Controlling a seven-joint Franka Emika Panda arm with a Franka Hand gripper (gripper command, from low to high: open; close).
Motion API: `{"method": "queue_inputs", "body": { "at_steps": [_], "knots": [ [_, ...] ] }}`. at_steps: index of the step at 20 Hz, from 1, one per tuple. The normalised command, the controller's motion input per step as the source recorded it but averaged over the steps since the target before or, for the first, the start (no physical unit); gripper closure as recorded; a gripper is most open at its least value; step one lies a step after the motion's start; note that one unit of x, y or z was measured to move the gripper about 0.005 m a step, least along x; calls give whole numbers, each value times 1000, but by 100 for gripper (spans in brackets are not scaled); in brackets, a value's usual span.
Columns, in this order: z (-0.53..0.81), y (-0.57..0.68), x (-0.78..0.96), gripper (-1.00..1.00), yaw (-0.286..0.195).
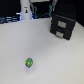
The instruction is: Open the kcup holder, insert the kcup into the holder, and close the kcup holder
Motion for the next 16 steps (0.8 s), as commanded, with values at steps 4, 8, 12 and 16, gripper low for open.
{"method": "queue_inputs", "body": {
  "at_steps": [4,8,12,16],
  "knots": [
    [45,697,-190,-100,-162],
    [12,766,-145,-100,-174],
    [4,822,-58,-100,-183],
    [-39,826,-94,-100,-182]
  ]
}}
